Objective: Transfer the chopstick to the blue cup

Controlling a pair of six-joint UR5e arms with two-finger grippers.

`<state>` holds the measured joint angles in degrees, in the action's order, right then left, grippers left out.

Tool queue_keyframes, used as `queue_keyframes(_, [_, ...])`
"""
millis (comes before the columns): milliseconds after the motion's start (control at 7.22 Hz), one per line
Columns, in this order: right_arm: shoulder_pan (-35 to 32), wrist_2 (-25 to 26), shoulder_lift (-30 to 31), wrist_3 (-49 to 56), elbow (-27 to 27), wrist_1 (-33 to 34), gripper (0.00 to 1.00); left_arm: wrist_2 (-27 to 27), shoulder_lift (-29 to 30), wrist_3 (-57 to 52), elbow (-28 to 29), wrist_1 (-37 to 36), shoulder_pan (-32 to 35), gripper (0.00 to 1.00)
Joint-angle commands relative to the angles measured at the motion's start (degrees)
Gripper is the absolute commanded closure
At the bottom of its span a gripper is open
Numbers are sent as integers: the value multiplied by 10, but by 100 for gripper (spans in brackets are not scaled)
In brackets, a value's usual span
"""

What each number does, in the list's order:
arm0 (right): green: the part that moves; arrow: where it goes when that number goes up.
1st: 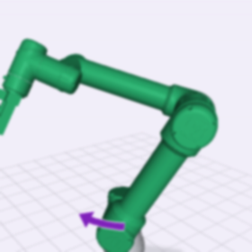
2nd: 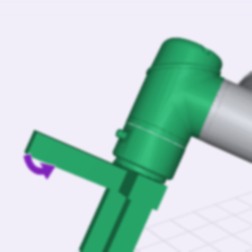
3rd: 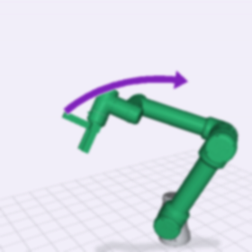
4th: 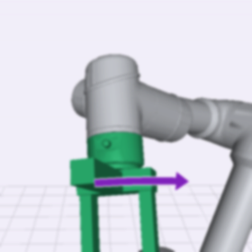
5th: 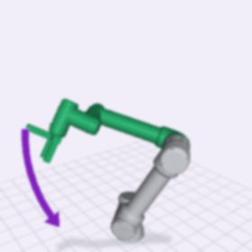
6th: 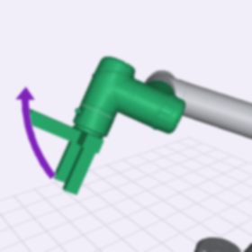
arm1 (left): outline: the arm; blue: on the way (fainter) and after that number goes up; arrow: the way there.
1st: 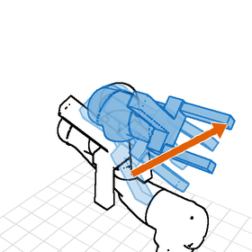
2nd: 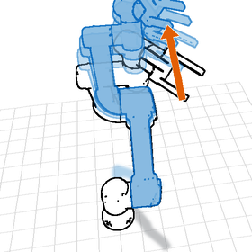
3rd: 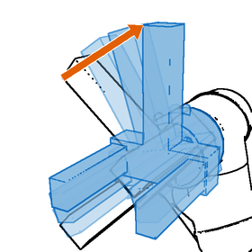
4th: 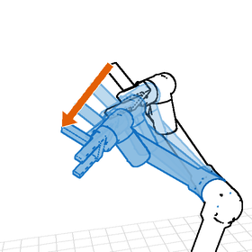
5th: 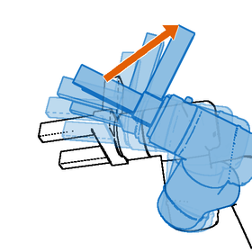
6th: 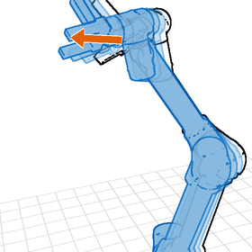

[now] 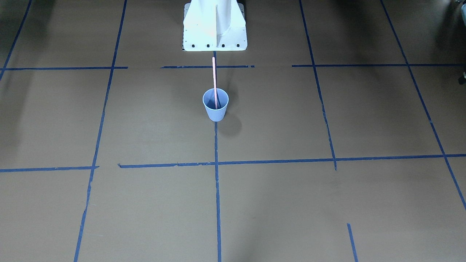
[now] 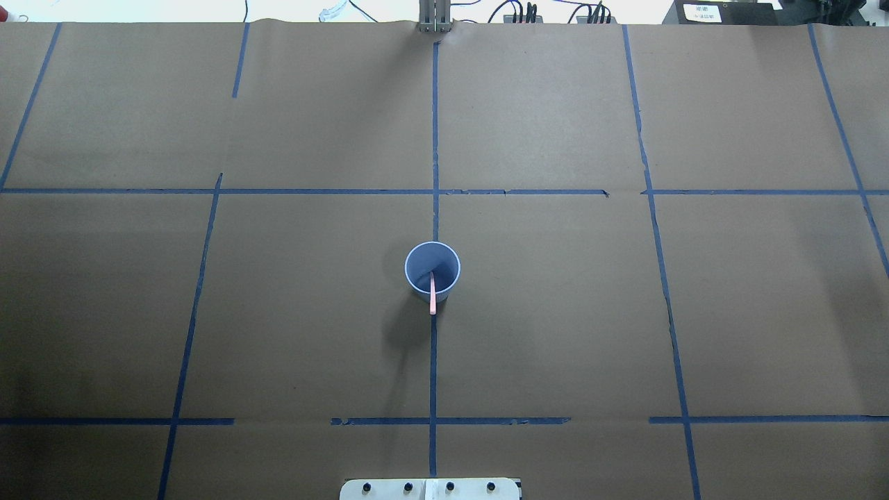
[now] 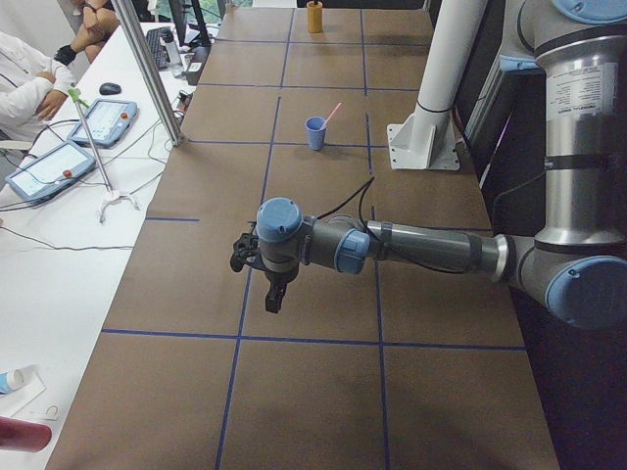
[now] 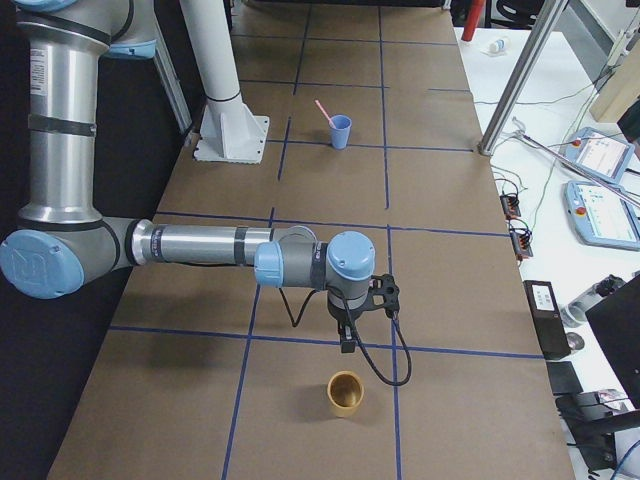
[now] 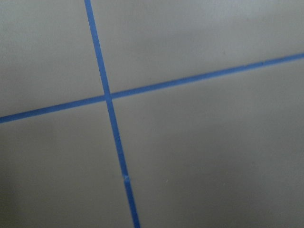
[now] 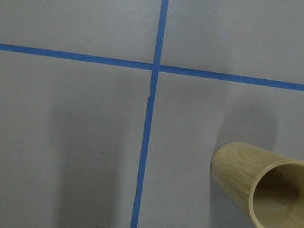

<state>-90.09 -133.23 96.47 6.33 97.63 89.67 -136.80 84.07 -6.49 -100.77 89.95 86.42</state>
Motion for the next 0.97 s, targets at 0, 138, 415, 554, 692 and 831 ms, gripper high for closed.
queue_keyframes(0, [2, 1, -2, 0, 5, -1, 0, 3, 0, -8, 31, -26, 22, 0])
queue_keyframes(138, [2, 2, -3, 0, 5, -1, 0, 0, 1, -7, 40, -27, 22, 0])
queue_keyframes(415, [3, 2, -4, 3, 12, -1, 0, 2, -1, -3, 37, -24, 23, 0])
queue_keyframes(554, [4, 1, -4, 3, 12, 0, 0, 4, -9, -6, 29, -22, 23, 0])
queue_keyframes(692, [13, 1, -4, 3, 15, 0, 0, 2, -13, -11, 28, -18, 24, 0])
queue_keyframes(831, [19, 1, -5, 3, 25, 1, 0, 3, -12, -9, 29, -19, 23, 0])
